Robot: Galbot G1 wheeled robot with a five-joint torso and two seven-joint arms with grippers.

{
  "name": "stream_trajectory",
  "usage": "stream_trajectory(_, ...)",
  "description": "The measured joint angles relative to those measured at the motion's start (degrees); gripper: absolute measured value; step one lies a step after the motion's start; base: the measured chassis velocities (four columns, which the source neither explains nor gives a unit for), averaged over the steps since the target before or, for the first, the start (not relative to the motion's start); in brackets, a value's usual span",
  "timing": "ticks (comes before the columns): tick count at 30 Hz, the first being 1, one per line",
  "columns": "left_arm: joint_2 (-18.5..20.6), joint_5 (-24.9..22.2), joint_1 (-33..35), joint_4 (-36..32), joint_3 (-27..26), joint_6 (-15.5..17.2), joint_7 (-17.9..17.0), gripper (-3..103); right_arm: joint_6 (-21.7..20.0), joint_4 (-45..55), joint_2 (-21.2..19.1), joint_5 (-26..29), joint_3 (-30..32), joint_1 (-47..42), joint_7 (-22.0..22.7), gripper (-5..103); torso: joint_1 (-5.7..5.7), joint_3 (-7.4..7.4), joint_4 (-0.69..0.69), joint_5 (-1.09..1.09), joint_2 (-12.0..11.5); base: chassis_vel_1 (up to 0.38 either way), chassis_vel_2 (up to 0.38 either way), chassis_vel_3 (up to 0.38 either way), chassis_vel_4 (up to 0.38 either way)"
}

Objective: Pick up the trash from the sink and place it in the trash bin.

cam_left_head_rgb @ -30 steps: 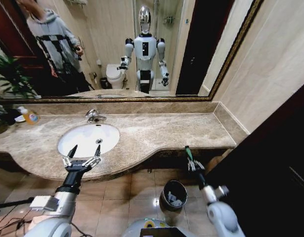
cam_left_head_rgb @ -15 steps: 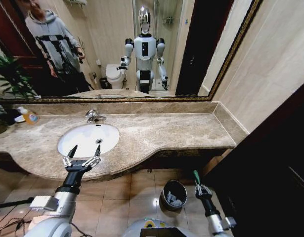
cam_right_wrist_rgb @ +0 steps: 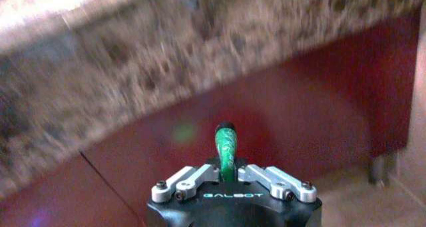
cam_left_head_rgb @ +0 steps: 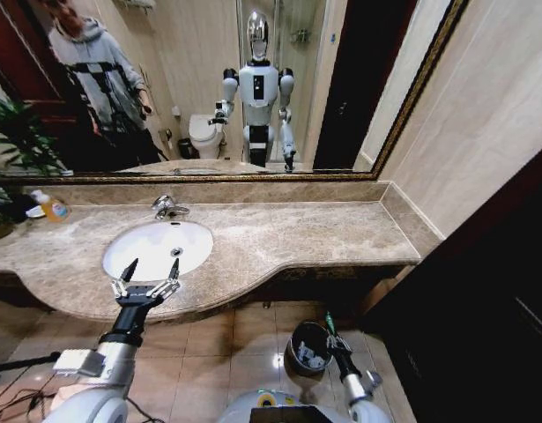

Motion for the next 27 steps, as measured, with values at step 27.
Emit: stream_trajectory(27, 0.0, 0.0, 0.0, 0.0, 0.0, 0.0, 0.0, 100, 2.6, -51.1, -0.4, -21.7, 1.8, 26.5, 0.8, 9, 0.0, 0.0, 0.0, 0.0, 0.0, 0.0, 0.0, 0.0, 0.0)
